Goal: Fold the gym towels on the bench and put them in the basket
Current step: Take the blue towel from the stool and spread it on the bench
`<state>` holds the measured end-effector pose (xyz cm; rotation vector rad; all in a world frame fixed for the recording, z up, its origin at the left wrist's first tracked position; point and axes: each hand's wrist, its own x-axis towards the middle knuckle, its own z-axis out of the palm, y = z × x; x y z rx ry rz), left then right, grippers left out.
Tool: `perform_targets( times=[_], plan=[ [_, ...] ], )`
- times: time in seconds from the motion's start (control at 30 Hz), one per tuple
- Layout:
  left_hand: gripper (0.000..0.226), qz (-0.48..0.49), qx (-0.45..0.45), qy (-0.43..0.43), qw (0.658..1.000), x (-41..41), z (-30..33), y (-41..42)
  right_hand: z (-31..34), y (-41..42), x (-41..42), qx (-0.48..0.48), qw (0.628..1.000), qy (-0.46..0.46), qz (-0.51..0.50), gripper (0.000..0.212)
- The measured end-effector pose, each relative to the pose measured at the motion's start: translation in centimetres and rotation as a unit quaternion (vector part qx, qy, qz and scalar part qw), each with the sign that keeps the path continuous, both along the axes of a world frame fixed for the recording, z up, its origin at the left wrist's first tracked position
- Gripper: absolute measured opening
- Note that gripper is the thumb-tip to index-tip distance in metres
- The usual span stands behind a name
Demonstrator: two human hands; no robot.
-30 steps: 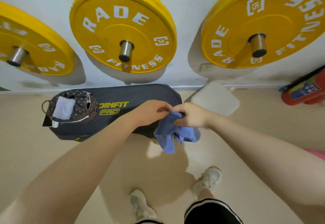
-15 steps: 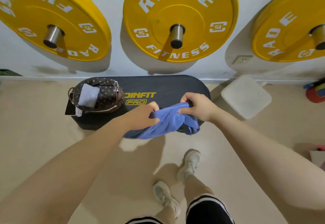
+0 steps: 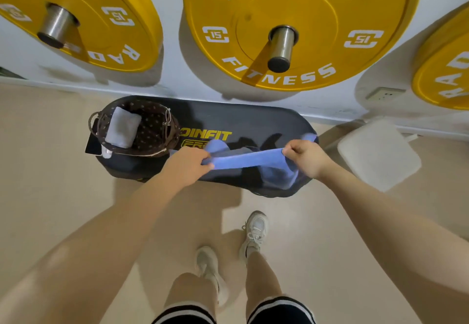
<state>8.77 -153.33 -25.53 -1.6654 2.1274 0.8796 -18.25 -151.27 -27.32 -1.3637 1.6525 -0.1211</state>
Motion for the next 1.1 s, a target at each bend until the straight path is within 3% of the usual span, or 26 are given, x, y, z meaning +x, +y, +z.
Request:
perform_targets(
  times=[0.1,0.2,0.27,0.4,0.53,0.6,0.7,0.8,0.87,0.93,1.03,1.1],
  plan=[
    [0.039,-0.103,0.1,-0.097,0.985,-0.3,-1.2,1.0,-0.9,0.6,0.3,0.181,0.968,0.068,0.161,0.038],
    [0.036,-0.112,0.16,-0.146,0.97,-0.4,-2.2,1.2,-1.4,1.2,0.6,0.253,0.949,0.055,0.179,0.037],
    [0.029,-0.122,0.153,-0.168,0.966,-0.5,-2.4,0.2,-2.2,1.2,0.9,0.262,0.956,0.024,0.132,0.037],
    [0.025,-0.106,0.061,-0.136,0.983,0.2,-6.5,-2.9,-6.5,-0.1,0.7,0.158,0.986,0.044,0.033,0.039],
    [0.013,-0.064,-0.002,-0.096,0.993,1.3,-15.6,-6.3,-14.2,-2.0,0.7,0.07,0.994,0.088,-0.001,0.016],
    [0.015,-0.05,-0.024,-0.092,0.994,1.9,-20.5,-7.5,-19.2,-2.6,0.7,0.059,0.981,0.178,0.052,0.009],
    [0.018,-0.039,-0.069,-0.095,0.992,2.5,-27.3,-8.8,-25.9,-2.7,0.8,0.016,0.94,0.326,0.098,0.017],
    [0.023,-0.028,-0.154,-0.078,0.985,2.9,-32.3,-10.0,-30.3,-3.6,1.1,-0.079,0.906,0.399,0.117,0.023],
    [0.024,0.003,-0.185,-0.054,0.981,2.7,-34.2,-11.0,-31.8,-4.6,1.3,-0.088,0.92,0.379,0.038,0.025],
    [0.02,0.045,-0.203,-0.035,0.977,2.5,-35.5,-12.4,-32.9,-6.2,0.8,-0.07,0.935,0.326,-0.118,0.03],
    [0.021,0.076,-0.252,-0.036,0.964,3.1,-36.4,-14.7,-34.3,-9.3,0.0,-0.03,0.935,0.131,-0.327,0.025],
    [0.024,0.097,-0.273,-0.035,0.956,3.7,-36.6,-16.1,-35.3,-10.9,0.1,-0.042,0.92,0.046,-0.387,0.023]
  ],
)
